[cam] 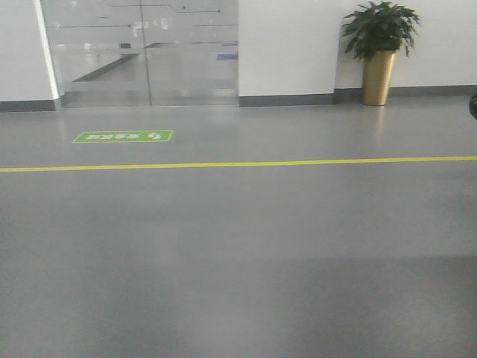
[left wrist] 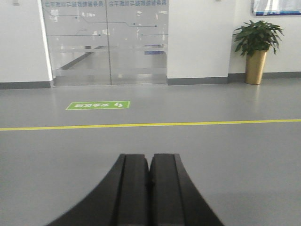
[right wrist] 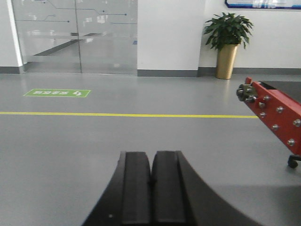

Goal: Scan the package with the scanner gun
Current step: 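Drive the base forward toward the red-framed table, then turn the base to face the tan box and orange scanner gun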

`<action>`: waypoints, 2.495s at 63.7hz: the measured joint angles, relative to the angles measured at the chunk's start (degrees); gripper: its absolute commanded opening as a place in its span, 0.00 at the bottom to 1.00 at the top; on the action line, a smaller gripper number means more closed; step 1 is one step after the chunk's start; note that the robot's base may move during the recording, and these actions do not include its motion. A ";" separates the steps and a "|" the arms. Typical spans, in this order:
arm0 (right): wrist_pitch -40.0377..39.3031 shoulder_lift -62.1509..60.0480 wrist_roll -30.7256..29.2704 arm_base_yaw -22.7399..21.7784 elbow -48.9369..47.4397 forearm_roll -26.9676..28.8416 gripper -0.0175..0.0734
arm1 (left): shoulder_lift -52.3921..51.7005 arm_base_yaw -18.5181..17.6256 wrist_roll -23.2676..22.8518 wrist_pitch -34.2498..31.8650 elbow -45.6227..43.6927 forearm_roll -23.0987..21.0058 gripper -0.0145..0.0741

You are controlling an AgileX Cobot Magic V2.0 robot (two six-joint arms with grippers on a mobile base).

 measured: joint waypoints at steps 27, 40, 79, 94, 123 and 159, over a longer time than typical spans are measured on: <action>0.00 0.00 0.00 0.00 0.00 0.00 0.02 | 0.00 -0.03 0.00 0.00 0.00 0.00 0.04; 0.00 0.00 0.00 0.00 0.00 0.00 0.02 | 0.00 -0.03 0.00 0.00 0.00 0.00 0.04; 0.00 0.00 0.00 0.00 0.00 0.00 0.02 | 0.00 -0.03 0.00 0.00 0.00 0.00 0.04; 0.00 0.00 0.00 0.00 0.00 0.00 0.02 | 0.00 -0.03 0.00 0.00 0.00 0.00 0.04; 0.00 0.00 0.00 -0.10 0.00 0.00 0.02 | 0.00 -0.13 0.00 0.00 0.00 0.00 0.04; 0.00 0.00 0.00 1.13 0.00 0.00 0.02 | 0.00 -0.13 0.00 0.00 0.00 0.00 0.04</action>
